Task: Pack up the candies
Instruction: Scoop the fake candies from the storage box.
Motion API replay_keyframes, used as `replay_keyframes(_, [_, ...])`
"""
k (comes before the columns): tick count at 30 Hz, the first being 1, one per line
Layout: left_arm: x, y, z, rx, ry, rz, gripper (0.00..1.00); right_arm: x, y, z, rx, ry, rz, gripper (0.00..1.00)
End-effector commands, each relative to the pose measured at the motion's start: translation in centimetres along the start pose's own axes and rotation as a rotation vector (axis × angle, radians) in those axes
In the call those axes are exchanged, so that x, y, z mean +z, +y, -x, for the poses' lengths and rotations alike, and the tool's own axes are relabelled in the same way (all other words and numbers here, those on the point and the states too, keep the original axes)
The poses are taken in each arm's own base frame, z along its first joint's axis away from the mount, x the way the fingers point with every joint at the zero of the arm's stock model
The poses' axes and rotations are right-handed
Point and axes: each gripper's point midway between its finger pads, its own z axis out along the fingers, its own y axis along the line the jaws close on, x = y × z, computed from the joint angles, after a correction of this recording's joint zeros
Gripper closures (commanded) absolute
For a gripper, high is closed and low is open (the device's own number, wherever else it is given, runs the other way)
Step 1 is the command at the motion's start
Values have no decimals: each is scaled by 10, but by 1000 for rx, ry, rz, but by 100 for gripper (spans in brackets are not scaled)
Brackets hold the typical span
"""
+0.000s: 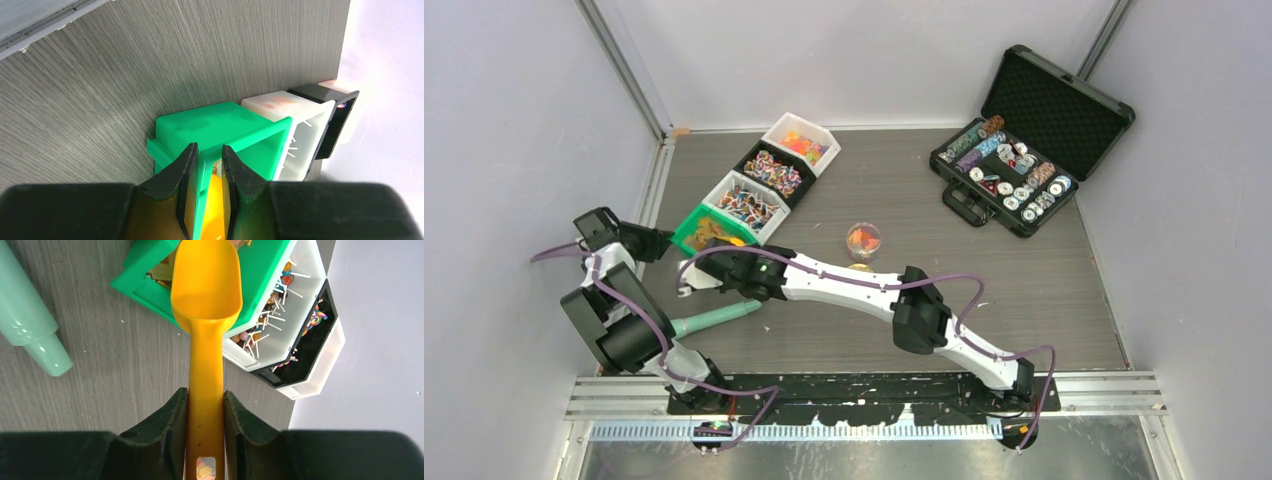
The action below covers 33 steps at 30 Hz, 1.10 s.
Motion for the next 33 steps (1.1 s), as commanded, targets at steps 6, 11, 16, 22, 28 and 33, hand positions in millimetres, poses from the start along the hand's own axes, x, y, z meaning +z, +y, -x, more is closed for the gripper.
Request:
replay_keyframes(6, [-3,8,-17,-2,37,15,83,5,-12,2,-181,20,-24,100])
replay_keyframes(11, [-2,10,-19,-7,41,12,83,17,0,19,-194,-53,14,100])
replay_keyframes(16, [1,11,-21,-14,51,7,83,20,7,41,-79,-184,47,100])
replay_keyframes(22, [3,12,-23,-15,58,4,83,19,-9,38,147,-257,25,100])
replay_keyframes(28, [4,12,-21,-11,58,6,83,15,-21,28,299,-299,22,100])
replay_keyframes(33, [3,11,-18,-21,52,13,82,17,-30,20,426,-328,25,100])
